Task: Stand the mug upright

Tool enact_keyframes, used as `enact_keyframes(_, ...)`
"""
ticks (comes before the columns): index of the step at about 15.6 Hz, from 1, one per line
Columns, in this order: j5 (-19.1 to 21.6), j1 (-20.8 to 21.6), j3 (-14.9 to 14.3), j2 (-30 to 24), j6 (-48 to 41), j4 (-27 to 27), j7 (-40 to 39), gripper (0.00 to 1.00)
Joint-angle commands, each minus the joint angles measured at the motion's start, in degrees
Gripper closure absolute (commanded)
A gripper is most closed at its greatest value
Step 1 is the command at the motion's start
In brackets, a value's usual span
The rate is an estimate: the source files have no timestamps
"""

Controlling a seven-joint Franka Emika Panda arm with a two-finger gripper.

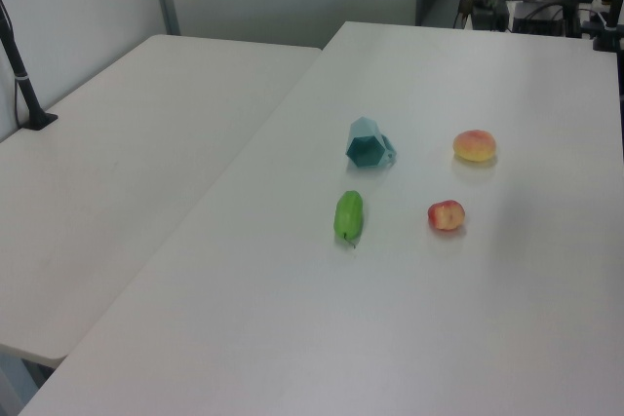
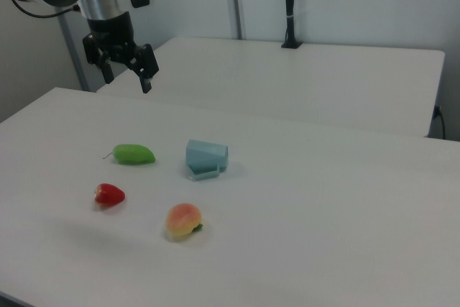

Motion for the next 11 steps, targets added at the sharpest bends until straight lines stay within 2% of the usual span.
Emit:
enact_keyframes(1, 0.2, 0.9, -0.7, -1.2, 1.4, -1.6, -1.0, 0.0)
enact_keyframes(11, 0.2, 0.4, -0.7, -1.2, 0.8, -1.4, -1.0, 0.0)
